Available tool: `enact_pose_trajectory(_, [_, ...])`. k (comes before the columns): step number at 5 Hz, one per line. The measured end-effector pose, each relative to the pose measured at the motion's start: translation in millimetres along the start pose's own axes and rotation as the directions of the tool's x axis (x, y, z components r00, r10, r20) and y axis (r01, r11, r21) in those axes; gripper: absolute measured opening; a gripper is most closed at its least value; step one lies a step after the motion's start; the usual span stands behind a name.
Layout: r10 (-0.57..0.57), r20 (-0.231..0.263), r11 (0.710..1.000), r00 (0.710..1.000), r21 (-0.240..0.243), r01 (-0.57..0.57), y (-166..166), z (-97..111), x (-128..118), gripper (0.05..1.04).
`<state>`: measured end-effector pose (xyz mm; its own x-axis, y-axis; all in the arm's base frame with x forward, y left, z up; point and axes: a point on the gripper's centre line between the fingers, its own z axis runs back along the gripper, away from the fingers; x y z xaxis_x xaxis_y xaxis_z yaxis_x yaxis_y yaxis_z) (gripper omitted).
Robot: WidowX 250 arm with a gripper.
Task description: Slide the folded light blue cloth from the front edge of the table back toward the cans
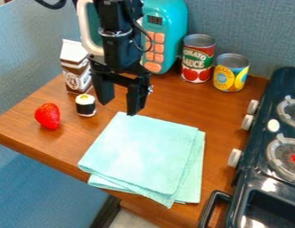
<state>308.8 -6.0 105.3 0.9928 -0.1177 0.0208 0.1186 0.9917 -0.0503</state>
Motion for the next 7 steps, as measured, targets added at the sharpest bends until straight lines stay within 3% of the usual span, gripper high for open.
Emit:
enact_pose_trajectory(1, [0.006, -0.032, 1.0, 0.999, -0.002, -0.006, 0, -10, -3, 1.0])
enact_pose_trajectory(2, [-0.042, -0.02, 0.998, 0.999, 0.05, 0.043, -15, -23, -2, 1.0])
enact_pose_trajectory(3, [-0.103, 0.016, 0.993, 0.995, 0.064, 0.102, -32, -41, -6, 1.0])
enact_pose_trajectory(4, [-0.079, 0.016, 0.995, 0.997, 0.064, 0.077, -35, -57, -9, 1.0])
enact_pose_trajectory(6, [-0.06, -0.061, 0.997, 0.996, 0.046, 0.062, -38, -91, -2, 1.001])
enact_pose_trajectory(7, [-0.056, -0.073, 0.996, 0.996, 0.064, 0.06, -35, -91, 9, 1.001])
